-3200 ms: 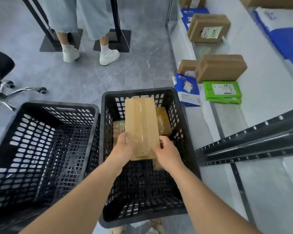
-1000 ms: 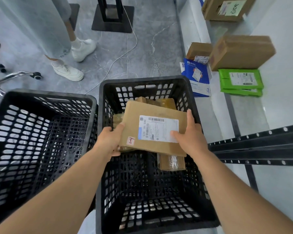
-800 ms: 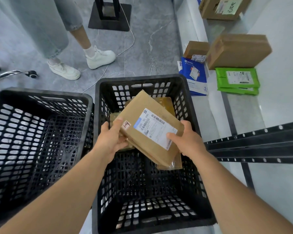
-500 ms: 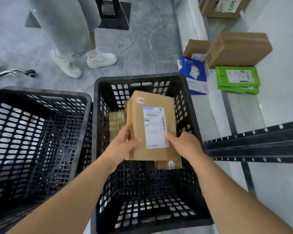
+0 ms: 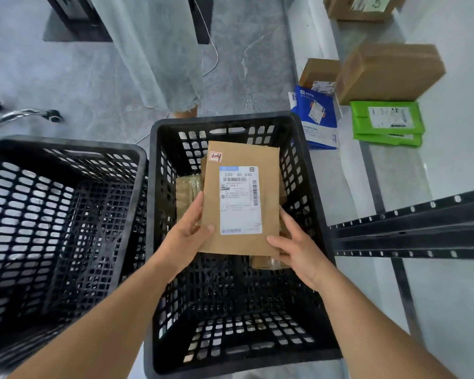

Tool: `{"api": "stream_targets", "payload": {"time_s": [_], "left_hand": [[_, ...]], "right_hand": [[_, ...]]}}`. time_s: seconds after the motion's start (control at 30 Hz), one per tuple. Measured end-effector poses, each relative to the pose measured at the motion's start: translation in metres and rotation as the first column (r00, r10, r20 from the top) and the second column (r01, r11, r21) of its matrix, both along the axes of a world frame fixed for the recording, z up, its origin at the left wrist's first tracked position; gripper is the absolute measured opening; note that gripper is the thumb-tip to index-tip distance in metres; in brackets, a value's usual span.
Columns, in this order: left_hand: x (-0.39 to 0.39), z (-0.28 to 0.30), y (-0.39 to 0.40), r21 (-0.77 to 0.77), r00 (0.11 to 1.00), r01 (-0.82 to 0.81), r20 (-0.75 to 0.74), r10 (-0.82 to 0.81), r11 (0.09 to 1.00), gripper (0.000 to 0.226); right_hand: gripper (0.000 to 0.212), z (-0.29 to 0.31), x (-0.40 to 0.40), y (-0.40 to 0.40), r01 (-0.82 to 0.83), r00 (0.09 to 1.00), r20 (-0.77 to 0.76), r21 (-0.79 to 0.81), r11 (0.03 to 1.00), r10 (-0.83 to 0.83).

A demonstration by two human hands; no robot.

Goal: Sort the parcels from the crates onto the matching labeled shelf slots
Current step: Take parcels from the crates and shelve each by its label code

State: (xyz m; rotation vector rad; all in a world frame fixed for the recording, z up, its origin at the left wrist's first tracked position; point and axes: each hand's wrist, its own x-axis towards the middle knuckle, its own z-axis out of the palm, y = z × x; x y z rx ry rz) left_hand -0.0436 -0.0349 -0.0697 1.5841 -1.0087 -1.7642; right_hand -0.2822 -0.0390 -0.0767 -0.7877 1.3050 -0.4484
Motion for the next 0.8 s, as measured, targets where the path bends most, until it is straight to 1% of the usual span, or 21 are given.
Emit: {"api": "stream_targets", "payload": {"time_s": [0.1,0.3,0.4,0.53,0.67,0.8], "left_hand": [[-0.002,0.007,0.001,-0.009,1.0,0.024,0.001,-0.024,1.0,0.075],[0.0,0.038,0.006,-0.084,0.984,0.18,0.012,-0.179,0.98,0.094],[0.0,0.058,0.009,-0.149,0.979,0.201,0.048,-0.196,0.968,0.093],[0.0,0.086,0.011,-0.227,0.979,0.2,0.091,-0.184,0.953,0.092],[-0.001,0.118,0.013,-0.293,0.972,0.23,0.113,-0.206,0.928,0.09],[-0.002,0.149,0.023,-0.353,0.959,0.283,0.129,-0.253,0.892,0.09]], "right_hand": [[0.068,0.011,-0.002,-0.001,-0.031,0.997,-0.066,-0.065,0.997,0.027],[0.069,0.045,-0.013,0.003,-0.05,0.993,-0.111,-0.191,0.98,0.029],[0.074,0.066,-0.02,0.007,-0.048,0.993,-0.113,-0.243,0.969,0.021],[0.072,0.099,-0.026,0.01,-0.135,0.985,-0.145,-0.303,0.943,0.094],[0.071,0.133,-0.03,0.017,-0.107,0.988,-0.144,-0.361,0.926,0.058],[0.07,0.174,-0.031,0.042,-0.063,0.989,-0.148,-0.408,0.911,0.002]]}}
